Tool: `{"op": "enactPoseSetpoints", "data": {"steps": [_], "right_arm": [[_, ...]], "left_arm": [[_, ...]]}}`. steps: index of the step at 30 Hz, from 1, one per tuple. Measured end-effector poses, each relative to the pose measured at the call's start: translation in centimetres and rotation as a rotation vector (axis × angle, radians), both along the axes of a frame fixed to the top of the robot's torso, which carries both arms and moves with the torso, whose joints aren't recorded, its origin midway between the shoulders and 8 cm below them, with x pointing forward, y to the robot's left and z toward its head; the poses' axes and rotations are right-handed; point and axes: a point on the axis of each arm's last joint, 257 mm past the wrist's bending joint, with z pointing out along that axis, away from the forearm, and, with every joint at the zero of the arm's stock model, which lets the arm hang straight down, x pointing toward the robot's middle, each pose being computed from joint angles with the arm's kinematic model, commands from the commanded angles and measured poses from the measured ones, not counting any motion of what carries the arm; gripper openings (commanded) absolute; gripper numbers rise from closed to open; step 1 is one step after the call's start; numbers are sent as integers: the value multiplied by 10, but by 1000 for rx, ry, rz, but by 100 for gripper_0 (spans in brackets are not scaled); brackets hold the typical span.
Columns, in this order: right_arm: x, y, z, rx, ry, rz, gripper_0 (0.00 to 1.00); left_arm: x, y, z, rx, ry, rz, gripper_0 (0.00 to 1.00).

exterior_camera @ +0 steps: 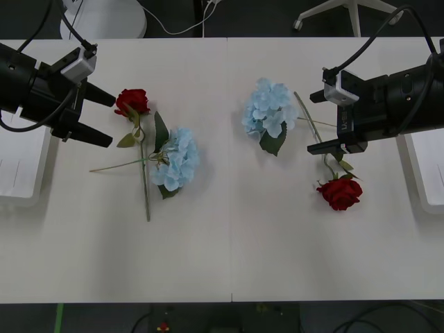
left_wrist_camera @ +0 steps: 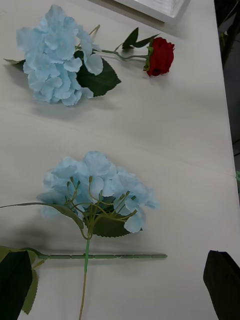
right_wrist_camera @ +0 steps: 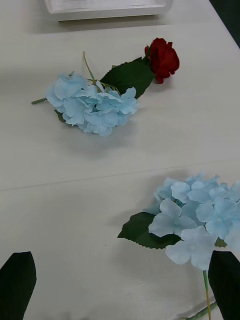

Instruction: Put the red flowers into the right box and the blue flowers into the left box

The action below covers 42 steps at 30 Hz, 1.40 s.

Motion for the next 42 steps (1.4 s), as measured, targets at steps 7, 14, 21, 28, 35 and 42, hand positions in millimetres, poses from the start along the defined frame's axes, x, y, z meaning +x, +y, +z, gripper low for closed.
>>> {"op": "enactPoseSetpoints", "data": {"steps": [7, 14, 21, 28, 35, 42], "right_arm": [[4, -22, -11, -55, 8, -33, 100], [6, -27, -7, -54, 32, -66, 100], [17, -38, -8, 164, 431, -515, 100], [36, -67, -17, 422, 785, -1044, 100], [35, -111, -34, 546, 1106, -1496, 100], [46, -119, -24, 905, 1397, -1924, 100]], "left_arm": [[24, 43, 2, 128, -88, 96, 100], [40, 96, -14, 383, -166, 150, 100], [40, 115, -54, 530, -151, 142, 100], [48, 102, -98, 576, -194, 112, 100], [56, 101, -118, 588, -240, 126, 100], [44, 89, -147, 560, -210, 120, 100]]}}
